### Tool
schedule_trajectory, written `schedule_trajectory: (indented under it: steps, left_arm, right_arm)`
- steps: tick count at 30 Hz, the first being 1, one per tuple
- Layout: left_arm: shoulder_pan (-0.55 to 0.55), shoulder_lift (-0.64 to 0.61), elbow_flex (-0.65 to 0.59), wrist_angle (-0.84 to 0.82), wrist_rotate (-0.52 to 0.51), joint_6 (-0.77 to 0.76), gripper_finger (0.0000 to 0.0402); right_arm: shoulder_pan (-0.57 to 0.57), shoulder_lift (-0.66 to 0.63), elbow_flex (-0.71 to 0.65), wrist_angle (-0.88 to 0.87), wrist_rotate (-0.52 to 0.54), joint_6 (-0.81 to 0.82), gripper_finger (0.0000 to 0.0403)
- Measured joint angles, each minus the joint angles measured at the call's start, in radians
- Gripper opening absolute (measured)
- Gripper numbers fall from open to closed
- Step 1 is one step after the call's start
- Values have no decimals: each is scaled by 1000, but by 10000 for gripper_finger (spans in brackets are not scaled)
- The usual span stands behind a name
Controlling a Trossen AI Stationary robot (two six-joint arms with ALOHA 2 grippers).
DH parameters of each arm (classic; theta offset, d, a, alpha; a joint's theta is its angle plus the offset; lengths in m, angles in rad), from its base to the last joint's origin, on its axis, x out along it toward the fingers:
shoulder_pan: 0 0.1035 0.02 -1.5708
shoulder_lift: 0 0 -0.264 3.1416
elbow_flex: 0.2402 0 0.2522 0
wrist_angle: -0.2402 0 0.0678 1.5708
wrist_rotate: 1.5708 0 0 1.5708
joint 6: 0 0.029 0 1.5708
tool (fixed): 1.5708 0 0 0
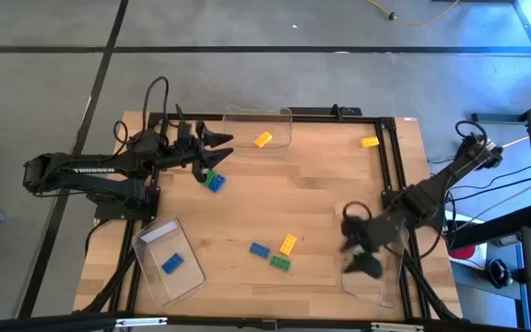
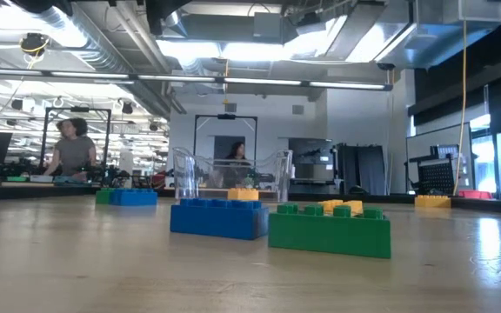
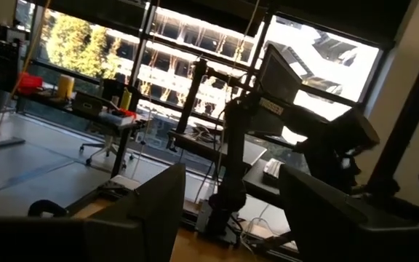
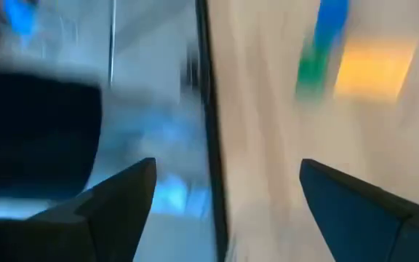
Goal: Sort & place blocks by color
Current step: Put the top yellow game piece into the top transparent bin
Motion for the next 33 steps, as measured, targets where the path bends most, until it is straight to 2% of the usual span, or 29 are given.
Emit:
schedule_trajectory:
  steps: [3,6,8,10,12,16,19,23,26,31,33]
  left_arm:
    - [0,0,1,-11,28,0,213]
    - [0,0,1,-14,28,-1,213]
    - [0,0,1,-17,28,0,213]
    - [0,0,1,-17,28,0,213]
    - [0,0,1,-17,28,0,213]
    - [0,0,1,-17,28,-2,213]
    - [0,0,1,-18,28,-3,213]
    - [0,0,1,-13,8,-2,213]
    - [0,0,1,-7,-28,-1,213]
    - [0,0,1,8,-61,0,213]
    - [0,0,1,9,-81,0,213]
  right_arm:
    - [-75,19,51,50,281,-41,340]
    - [-173,28,77,18,541,40,340]
    - [-244,29,87,-20,645,113,340]
    - [-325,29,99,-92,696,204,340]
    - [-423,29,109,-177,701,288,340]
    - [-643,36,111,-326,668,310,338]
    - [-812,76,109,-422,631,255,331]
    - [-996,148,68,-457,656,139,297]
    - [-1089,195,-13,-412,641,132,228]
    - [-1151,192,-214,-304,640,220,42]
    - [-1169,167,-284,-223,650,249,17]
